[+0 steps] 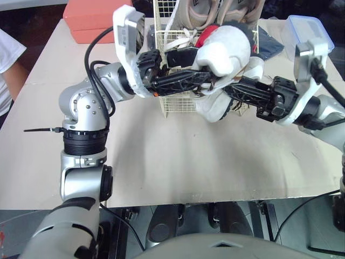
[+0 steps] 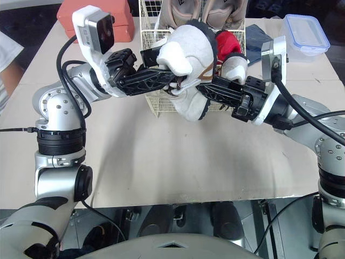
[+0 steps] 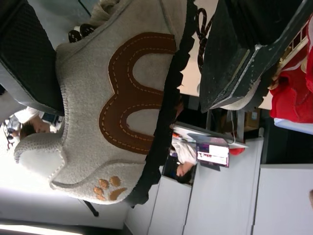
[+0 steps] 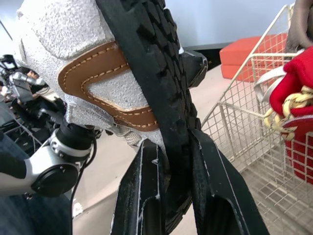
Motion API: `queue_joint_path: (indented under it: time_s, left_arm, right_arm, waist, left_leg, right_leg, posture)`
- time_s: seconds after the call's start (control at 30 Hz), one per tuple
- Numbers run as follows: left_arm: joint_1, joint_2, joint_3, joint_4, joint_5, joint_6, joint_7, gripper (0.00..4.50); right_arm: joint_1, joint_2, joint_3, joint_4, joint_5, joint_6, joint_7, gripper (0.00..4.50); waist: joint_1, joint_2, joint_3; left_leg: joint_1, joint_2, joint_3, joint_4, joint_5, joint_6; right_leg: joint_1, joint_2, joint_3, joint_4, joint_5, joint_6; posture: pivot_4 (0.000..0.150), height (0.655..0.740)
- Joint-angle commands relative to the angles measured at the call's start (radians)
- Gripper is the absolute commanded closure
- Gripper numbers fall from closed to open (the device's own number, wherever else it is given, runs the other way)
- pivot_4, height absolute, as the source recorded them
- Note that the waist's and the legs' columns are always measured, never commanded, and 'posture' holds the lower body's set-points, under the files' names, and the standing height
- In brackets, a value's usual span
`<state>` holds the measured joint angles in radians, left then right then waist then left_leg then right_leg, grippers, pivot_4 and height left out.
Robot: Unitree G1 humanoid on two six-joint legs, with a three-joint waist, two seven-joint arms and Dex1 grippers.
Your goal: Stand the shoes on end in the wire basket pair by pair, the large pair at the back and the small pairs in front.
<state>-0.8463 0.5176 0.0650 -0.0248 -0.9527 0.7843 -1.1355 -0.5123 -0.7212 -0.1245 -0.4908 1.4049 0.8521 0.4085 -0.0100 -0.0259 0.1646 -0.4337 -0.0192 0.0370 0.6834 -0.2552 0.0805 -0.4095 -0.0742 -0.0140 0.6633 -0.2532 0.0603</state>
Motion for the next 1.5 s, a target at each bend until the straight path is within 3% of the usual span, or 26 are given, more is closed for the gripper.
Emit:
queue_joint_path:
  time_s: [0.03,0.2,0.3,0.4,0.5,0.6,0.7,0.97,1.37,1.5]
  left_arm:
    - [-0.038,0.004,-0.013,0.003,0.017,-0.009,-0.054,0.03]
    - [-0.055,-0.002,-0.015,0.014,0.003,0.007,-0.112,0.03]
    - [-0.059,-0.008,-0.008,0.018,-0.011,0.017,-0.133,0.71]
    - [-0.061,-0.011,-0.003,0.022,-0.016,0.025,-0.14,2.2]
    - [-0.062,-0.012,-0.002,0.023,-0.014,0.027,-0.142,3.4]
    - [-0.059,-0.01,-0.002,0.021,-0.012,0.032,-0.152,4.14]
    - [-0.054,-0.006,-0.004,0.017,-0.012,0.037,-0.166,4.15]
    - [0.041,-0.048,0.121,-0.07,0.052,-0.082,0.11,4.2]
    - [0.232,-0.114,0.15,-0.352,0.25,-0.268,0.511,4.2]
    - [0.274,-0.189,0.054,-0.366,0.441,-0.419,0.622,4.2]
  right_arm:
    - [-0.01,-0.01,-0.024,-0.052,0.058,0.01,0.051,4.5]
    - [-0.005,-0.018,-0.017,-0.049,0.04,0.028,0.058,4.5]
    - [0.004,-0.02,-0.016,-0.051,0.027,0.036,0.063,4.5]
    - [0.006,-0.019,-0.016,-0.053,0.025,0.038,0.064,4.5]
    - [0.007,-0.018,-0.017,-0.054,0.024,0.038,0.065,4.5]
    - [0.013,-0.021,-0.017,-0.057,0.023,0.041,0.062,4.5]
    - [0.023,-0.025,-0.017,-0.061,0.023,0.045,0.056,4.5]
    - [0.144,-0.135,-0.155,-0.129,-0.099,-0.016,0.13,0.63]
    - [0.317,-0.16,-0.372,-0.137,-0.288,-0.183,0.243,0.52]
    - [0.333,-0.181,-0.382,-0.124,-0.308,-0.191,0.284,0.52]
  waist:
    - [0.0,0.0,0.0]
    - [0.0,0.0,0.0]
    - [0.0,0.0,0.0]
    - [0.0,0.0,0.0]
    - [0.0,0.0,0.0]
    - [0.0,0.0,0.0]
    - [0.001,0.0,0.0]
    - [0.004,0.0,0.0]
    - [0.025,0.0,0.0]
    - [0.027,0.0,0.0]
  left_leg:
    - [0.0,0.0,0.0,0.0,0.0,0.0]
    - [0.0,0.0,0.0,0.0,0.0,0.0]
    - [0.0,0.0,0.0,0.0,0.0,0.0]
    - [0.0,0.0,0.0,0.0,0.0,0.0]
    - [0.0,0.0,0.0,0.0,0.0,0.0]
    - [0.0,0.0,0.0,0.0,0.0,0.0]
    - [0.0,0.0,0.0,0.0,0.0,0.0]
    - [0.0,0.0,0.0,0.0,0.0,0.0]
    - [0.0,-0.001,0.0,0.0,0.0,0.0]
    - [0.001,-0.002,0.0,0.0,0.0,0.0]
  right_leg:
    - [0.0,0.0,0.0,0.0,0.0,0.0]
    - [0.0,0.0,0.0,0.0,0.0,0.0]
    - [0.0,-0.004,0.0,0.0,0.0,0.0]
    - [0.0,-0.004,0.0,0.0,0.0,0.0]
    - [0.0,-0.004,0.0,0.0,0.0,0.0]
    - [0.0,-0.004,0.0,0.0,0.0,0.0]
    - [0.0,-0.004,0.0,0.0,0.0,0.0]
    - [0.0,-0.006,0.0,0.0,0.0,0.0]
    - [0.001,-0.007,0.0,-0.001,0.0,0.0]
    - [0.002,-0.007,0.0,-0.002,0.0,0.0]
  posture:
    - [0.15,0.74]
    - [0.15,0.74]
    - [0.15,0.74]
    - [0.15,0.74]
    - [0.15,0.74]
    - [0.15,0.74]
    - [0.15,0.74]
    - [0.15,0.74]
    - [0.15,0.74]
    - [0.15,0.74]
